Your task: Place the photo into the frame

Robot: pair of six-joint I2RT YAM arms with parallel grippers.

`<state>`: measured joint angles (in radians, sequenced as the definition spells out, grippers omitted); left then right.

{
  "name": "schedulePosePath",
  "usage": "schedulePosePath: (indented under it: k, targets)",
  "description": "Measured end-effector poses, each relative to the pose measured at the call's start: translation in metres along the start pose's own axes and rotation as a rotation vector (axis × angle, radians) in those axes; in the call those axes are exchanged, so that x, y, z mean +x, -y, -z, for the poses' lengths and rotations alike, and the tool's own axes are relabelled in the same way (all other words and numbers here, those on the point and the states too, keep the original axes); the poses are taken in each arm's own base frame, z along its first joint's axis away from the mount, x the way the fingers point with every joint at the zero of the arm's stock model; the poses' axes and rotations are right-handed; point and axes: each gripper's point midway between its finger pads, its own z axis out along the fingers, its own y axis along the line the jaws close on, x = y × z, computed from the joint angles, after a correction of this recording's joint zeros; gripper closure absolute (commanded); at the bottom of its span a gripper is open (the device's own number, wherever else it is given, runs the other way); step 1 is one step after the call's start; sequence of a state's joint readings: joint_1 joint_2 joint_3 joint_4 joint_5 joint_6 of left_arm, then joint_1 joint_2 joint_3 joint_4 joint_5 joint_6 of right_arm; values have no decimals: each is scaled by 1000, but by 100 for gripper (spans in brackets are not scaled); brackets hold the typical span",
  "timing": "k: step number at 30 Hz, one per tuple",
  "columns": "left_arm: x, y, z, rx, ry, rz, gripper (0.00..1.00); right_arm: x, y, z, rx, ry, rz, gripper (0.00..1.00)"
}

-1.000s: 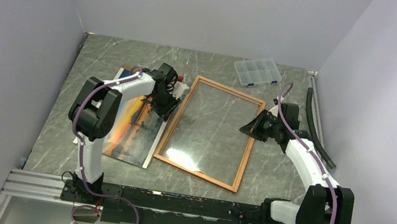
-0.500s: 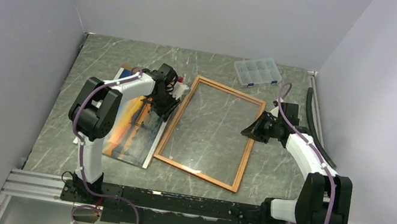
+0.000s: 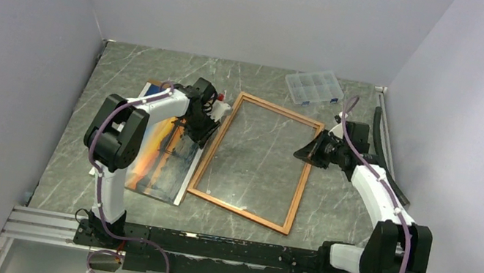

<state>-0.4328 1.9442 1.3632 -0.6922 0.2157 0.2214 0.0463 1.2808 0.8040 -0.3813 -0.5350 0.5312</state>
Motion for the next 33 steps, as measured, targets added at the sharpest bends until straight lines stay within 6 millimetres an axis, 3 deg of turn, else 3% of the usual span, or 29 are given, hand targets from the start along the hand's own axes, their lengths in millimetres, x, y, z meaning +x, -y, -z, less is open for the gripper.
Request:
schedulePosePath:
  k: [7, 11, 21, 33]
  targets:
    - [0, 1, -1, 1, -1, -2, 62, -8, -36, 20, -154, 73, 82, 100]
    - [0, 1, -1, 1, -2, -3, 63, -9, -44, 23, -193, 86, 99, 100]
    - [0, 1, -1, 1, -2, -3, 65, 2, -39, 15, -224, 63, 39, 100]
    - [0, 1, -1, 2, -2, -4, 69, 2, -27, -1, -201, 54, -35, 100]
